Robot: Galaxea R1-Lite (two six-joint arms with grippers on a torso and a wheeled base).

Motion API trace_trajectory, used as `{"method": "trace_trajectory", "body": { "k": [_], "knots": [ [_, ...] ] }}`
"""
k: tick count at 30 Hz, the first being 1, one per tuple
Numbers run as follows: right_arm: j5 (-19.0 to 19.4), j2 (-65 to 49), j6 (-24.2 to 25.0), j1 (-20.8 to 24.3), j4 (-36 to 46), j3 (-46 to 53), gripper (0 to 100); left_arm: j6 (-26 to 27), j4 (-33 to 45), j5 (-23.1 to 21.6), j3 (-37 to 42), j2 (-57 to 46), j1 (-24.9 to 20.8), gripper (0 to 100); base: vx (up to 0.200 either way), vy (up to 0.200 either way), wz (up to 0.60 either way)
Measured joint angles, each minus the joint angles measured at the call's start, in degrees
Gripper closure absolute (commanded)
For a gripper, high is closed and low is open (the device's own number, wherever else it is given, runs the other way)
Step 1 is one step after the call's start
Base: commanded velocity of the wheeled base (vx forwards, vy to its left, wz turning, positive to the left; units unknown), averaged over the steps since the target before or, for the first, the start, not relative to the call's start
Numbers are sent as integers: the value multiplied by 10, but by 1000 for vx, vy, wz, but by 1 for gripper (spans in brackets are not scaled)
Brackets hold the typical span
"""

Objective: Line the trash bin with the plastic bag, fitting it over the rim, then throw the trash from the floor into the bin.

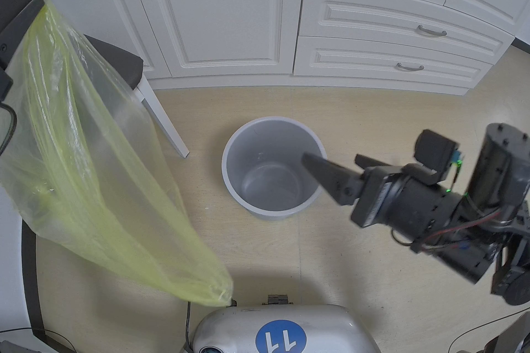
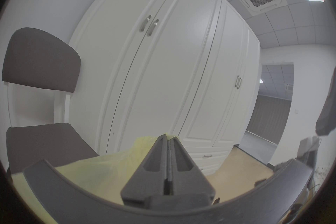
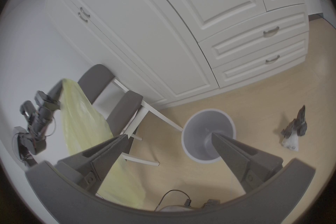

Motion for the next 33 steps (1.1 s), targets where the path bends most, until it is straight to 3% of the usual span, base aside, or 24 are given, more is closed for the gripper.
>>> {"method": "trace_trajectory", "body": {
  "k": [8, 21, 33],
  "knots": [
    [-33, 97, 29, 70, -51, -18, 0, -5, 23, 25, -29, -27, -16, 100, 0, 0, 0],
    [-37, 149, 34, 81, -61, -18, 0, -4, 21, 24, -35, -44, -20, 100, 0, 0, 0],
    [-63, 153, 33, 146, -62, 5, 0, -6, 20, 24, -41, -49, -20, 100, 0, 0, 0]
  ]
}}
